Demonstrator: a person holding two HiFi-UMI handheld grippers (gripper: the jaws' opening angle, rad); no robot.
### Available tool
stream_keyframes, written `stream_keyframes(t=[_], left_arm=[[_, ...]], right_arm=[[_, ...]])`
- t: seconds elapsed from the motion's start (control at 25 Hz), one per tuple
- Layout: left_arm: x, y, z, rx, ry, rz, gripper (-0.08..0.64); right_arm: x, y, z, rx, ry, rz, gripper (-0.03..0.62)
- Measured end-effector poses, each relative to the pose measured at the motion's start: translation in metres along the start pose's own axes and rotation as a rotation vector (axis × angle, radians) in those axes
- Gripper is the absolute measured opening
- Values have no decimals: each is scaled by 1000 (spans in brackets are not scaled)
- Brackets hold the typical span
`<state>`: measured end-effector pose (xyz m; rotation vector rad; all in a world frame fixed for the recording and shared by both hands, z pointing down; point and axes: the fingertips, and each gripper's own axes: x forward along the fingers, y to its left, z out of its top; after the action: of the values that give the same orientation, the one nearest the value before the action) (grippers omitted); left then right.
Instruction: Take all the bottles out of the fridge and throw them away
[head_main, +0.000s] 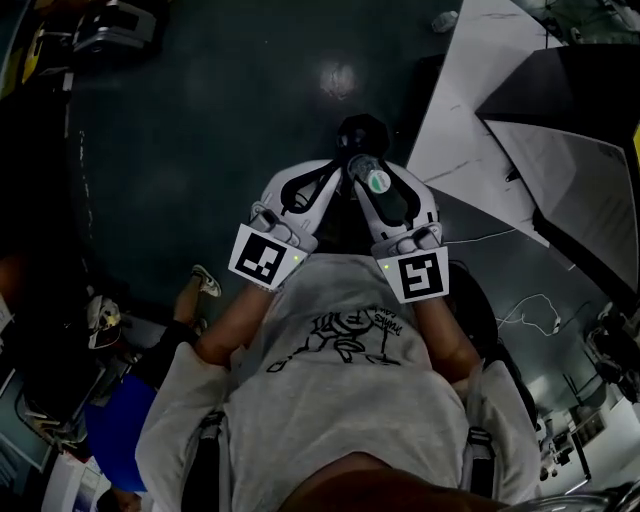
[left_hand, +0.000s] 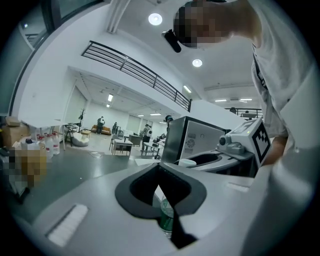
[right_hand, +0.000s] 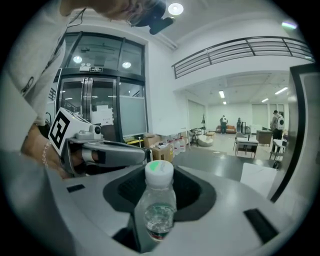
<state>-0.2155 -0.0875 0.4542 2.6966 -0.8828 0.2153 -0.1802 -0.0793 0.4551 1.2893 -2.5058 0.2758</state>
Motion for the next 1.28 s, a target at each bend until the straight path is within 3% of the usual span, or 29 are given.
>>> stream_keyframes(t=[0.68, 1.28], left_arm=[[26, 11, -115, -11, 88, -8, 6], [51, 18, -195, -33, 111, -61, 6]], right_arm=[[29, 0, -120, -2, 98, -32, 161], [52, -3, -207, 32, 128, -48, 161]])
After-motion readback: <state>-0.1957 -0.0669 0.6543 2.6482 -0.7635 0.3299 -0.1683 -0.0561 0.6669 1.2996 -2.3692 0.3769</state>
